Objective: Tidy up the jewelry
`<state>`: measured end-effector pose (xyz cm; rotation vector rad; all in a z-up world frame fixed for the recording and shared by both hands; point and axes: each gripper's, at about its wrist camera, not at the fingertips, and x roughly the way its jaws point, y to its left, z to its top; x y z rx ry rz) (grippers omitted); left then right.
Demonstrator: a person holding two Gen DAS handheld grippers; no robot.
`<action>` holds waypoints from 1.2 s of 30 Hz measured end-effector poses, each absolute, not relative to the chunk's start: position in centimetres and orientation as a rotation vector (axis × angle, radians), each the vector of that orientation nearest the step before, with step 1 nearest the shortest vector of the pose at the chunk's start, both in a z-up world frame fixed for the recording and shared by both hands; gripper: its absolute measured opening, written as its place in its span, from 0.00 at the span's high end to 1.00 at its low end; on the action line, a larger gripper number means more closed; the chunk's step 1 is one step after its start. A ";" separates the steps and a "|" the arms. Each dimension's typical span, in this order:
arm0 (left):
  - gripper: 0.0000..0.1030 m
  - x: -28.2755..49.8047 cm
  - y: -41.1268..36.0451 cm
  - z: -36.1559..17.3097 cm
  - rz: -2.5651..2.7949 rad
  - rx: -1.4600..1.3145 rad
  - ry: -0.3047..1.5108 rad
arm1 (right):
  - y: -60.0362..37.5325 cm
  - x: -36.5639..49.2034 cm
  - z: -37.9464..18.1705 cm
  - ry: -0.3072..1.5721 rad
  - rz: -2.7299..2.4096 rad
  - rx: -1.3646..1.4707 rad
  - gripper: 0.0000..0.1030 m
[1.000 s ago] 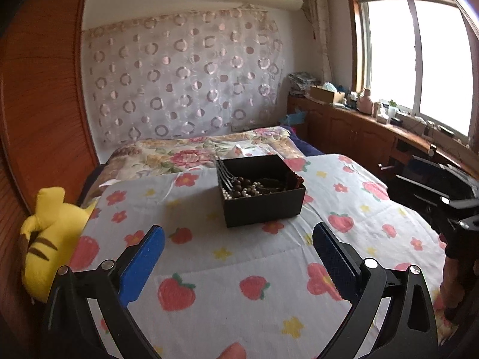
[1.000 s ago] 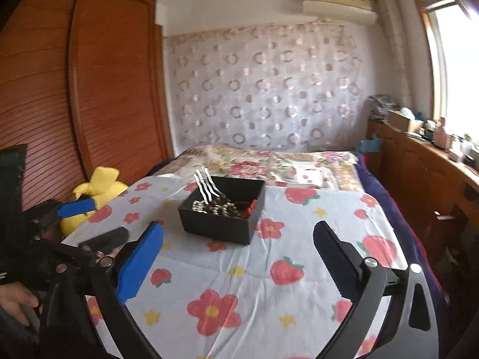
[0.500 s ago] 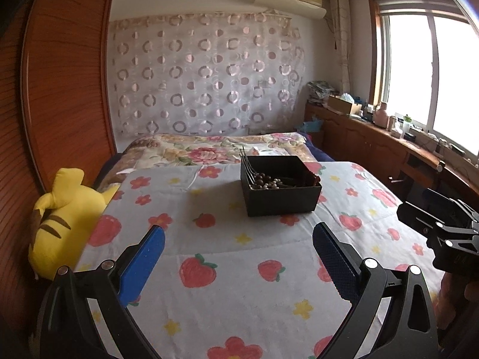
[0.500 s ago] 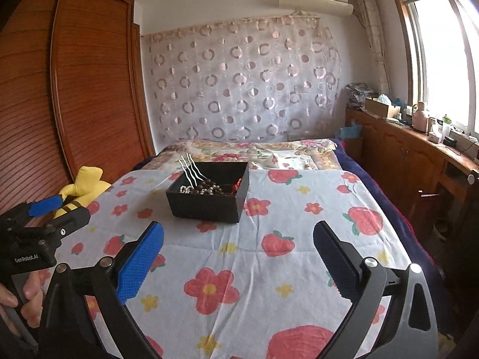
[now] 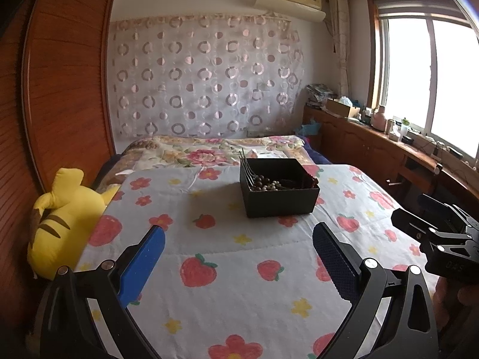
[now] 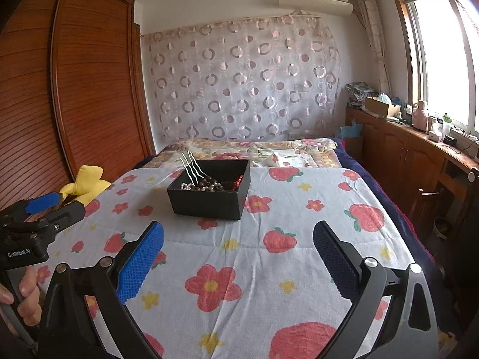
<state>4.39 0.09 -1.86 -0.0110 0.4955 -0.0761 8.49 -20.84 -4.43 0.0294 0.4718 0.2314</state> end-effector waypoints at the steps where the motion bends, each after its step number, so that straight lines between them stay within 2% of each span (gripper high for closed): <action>1: 0.07 4.4 0.1 -1.9 -0.077 -0.011 0.496 | -20.8 8.5 -4.4 0.471 0.230 0.030 0.02; 36: 0.07 3.6 0.2 -0.6 -0.073 -0.001 0.469 | -20.8 8.2 -4.7 0.465 0.231 0.030 0.02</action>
